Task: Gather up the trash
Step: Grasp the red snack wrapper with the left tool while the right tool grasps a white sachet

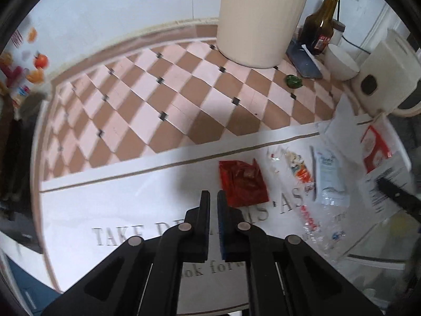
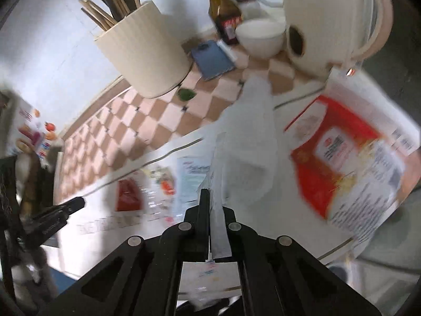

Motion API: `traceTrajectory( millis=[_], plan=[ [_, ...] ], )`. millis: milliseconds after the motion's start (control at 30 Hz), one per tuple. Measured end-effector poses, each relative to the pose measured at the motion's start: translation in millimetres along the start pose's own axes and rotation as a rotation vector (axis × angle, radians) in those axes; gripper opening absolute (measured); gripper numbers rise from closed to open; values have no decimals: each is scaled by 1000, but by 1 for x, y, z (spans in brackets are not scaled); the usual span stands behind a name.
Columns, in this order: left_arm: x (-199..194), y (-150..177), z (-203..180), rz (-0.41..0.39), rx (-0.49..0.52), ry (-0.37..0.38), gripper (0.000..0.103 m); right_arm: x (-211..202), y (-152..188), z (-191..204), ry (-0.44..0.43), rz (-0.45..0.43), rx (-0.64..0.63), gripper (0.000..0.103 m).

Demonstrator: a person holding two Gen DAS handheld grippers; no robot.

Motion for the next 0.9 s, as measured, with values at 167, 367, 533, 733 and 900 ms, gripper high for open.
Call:
traceTrajectory(
  millis=[167,367,533,733,900],
  plan=[
    [56,19,2,140,-142,116,47,28,7,3,-8,92,100,67],
    [84,17,-21,145,-61,98,75,62,18,0,21,170,133,67],
    [94,15,-42,108,89,-28,71,62,19,-6,42,166,118,67],
    [76,14,-52,47,144,-17,12,64,32,-6,64,211,45,68],
    [55,25,-26,31,119,-43,11,83,49,3,96,255,-39,71]
  ],
)
Point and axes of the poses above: each gripper's, at about its wrist camera, not at the fingertips, and x roughly the way its jaws point, z to its left, y to its underside, the point moved 10 cm from there along x, roughly the way its jaws point, and after that the axes turned 10 degrees about -z, right-handed, at the moved point
